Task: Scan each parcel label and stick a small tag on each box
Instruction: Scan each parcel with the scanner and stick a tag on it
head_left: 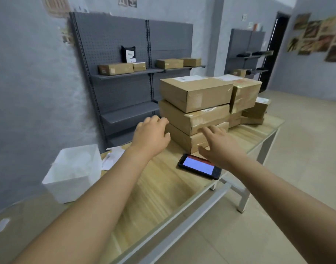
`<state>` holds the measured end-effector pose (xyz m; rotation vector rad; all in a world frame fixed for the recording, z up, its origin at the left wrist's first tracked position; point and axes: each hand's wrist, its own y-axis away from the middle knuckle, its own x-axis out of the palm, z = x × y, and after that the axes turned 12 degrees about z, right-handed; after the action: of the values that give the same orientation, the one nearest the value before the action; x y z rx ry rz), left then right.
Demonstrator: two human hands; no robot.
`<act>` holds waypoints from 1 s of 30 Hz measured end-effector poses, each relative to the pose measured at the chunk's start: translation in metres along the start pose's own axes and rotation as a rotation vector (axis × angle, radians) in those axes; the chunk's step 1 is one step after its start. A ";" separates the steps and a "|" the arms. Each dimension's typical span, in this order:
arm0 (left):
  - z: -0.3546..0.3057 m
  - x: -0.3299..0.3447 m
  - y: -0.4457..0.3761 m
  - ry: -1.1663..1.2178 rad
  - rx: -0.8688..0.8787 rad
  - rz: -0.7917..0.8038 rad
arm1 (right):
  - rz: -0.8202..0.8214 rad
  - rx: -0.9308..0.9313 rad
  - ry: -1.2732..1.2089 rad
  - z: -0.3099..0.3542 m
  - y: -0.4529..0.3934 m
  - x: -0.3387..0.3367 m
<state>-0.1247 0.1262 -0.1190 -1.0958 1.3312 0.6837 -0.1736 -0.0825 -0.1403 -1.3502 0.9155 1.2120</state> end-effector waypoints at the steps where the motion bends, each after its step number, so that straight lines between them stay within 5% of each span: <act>1: -0.004 -0.003 -0.015 -0.008 0.002 -0.012 | -0.014 0.002 -0.009 -0.009 -0.010 -0.004; 8: -0.033 -0.012 -0.098 -0.037 -0.125 -0.129 | -0.118 0.004 -0.131 -0.080 -0.071 -0.022; 14: -0.057 -0.003 -0.167 0.196 -0.334 -0.205 | -0.132 -0.034 -0.211 -0.154 -0.125 -0.032; 30: -0.042 0.017 -0.239 0.862 -0.735 0.002 | 0.014 0.156 -0.260 -0.210 -0.240 -0.029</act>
<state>0.0753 -0.0052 -0.0760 -2.1415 1.8470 0.7551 0.0879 -0.2554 -0.0769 -1.0369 0.8164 1.2657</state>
